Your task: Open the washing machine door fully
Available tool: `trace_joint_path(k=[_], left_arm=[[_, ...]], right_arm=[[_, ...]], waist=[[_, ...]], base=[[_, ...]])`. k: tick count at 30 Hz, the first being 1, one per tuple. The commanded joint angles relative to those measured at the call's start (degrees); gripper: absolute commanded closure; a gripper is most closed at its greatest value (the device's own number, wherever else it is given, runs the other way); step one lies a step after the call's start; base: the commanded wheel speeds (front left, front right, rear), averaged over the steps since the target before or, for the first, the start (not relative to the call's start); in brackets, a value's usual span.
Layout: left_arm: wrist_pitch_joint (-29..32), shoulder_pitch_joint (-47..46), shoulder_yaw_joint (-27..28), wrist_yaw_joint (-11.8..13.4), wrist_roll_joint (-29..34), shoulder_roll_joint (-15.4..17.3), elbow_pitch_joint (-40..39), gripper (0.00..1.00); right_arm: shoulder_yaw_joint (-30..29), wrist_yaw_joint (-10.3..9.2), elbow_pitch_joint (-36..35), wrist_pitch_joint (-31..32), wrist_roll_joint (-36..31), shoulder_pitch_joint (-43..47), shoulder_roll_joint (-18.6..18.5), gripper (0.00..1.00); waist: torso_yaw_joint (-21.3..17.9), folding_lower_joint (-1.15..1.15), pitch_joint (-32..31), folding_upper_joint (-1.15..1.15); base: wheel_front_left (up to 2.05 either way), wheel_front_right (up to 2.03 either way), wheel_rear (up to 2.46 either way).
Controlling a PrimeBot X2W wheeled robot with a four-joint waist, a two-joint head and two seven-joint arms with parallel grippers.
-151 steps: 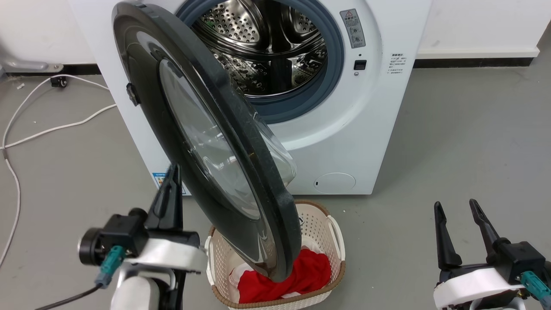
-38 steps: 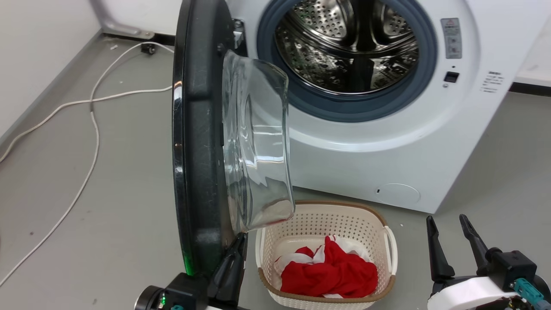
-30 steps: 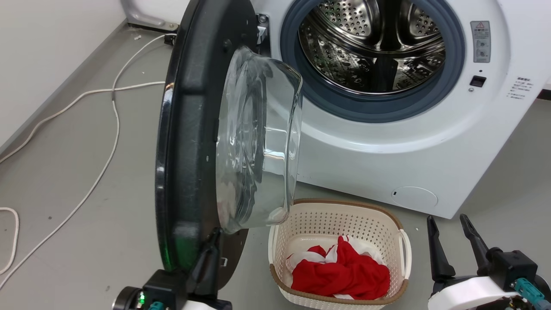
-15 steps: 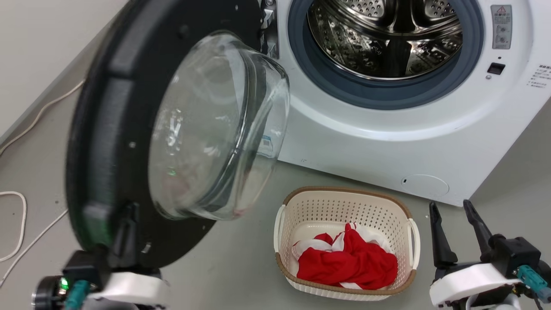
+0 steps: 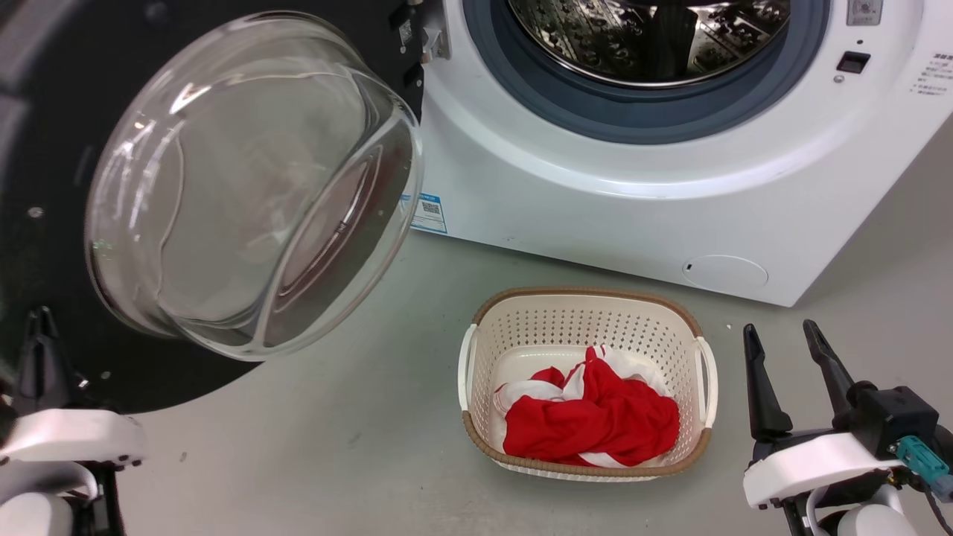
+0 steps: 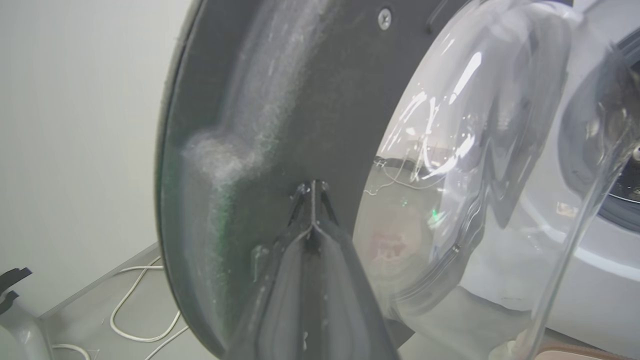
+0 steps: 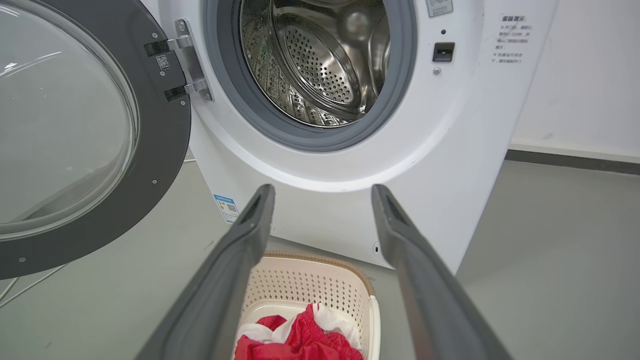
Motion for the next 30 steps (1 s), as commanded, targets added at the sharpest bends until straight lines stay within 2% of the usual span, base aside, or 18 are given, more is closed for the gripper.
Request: trace_joint_path(k=[1,6,14,19,24,30], left_arm=[[-0.28,-1.91,1.88,-0.77,0.39,0.3,1.75,1.0],[-0.31,-3.73,5.06,-2.27,1.58,-0.51,4.5,1.0],[-0.28,-5.17,11.08,-6.29,4.64,-1.77,8.89,1.0],[-0.29,-2.54,13.78,-8.14,7.47,-5.65,6.8,1.0],[-0.28,2.97,15.12,-10.02,11.21,-10.41,0.91,1.0],[-0.29,9.34,13.16,-12.44,15.22,-16.44,-5.97,1.0]], right_arm=[[-0.05,-0.04,-0.16,0.0,-0.41,-1.19,0.08,0.0],[0.1,-0.04,0.02,0.01,-0.46,-1.55,0.08,0.0],[0.04,-0.04,0.68,-0.23,-0.46,-2.12,0.08,0.0],[-0.05,-0.04,1.74,-0.44,0.42,-1.66,0.09,0.0],[0.34,-0.04,2.51,-1.06,1.34,-0.47,0.09,0.0],[0.91,-0.04,2.82,-1.75,1.75,0.91,0.08,0.0]], waist=[[-0.67,-0.01,0.84,0.0],[-1.46,-0.01,1.49,0.0],[-2.47,-0.01,1.3,0.0],[-2.99,-0.01,-0.19,0.0],[-3.45,-0.01,-2.59,0.0],[-3.93,-0.01,-5.12,0.0]], base=[[0.0,0.0,0.0],[0.0,0.0,0.0],[0.0,0.0,0.0],[0.0,0.0,0.0],[0.0,0.0,0.0],[0.0,0.0,0.0]])
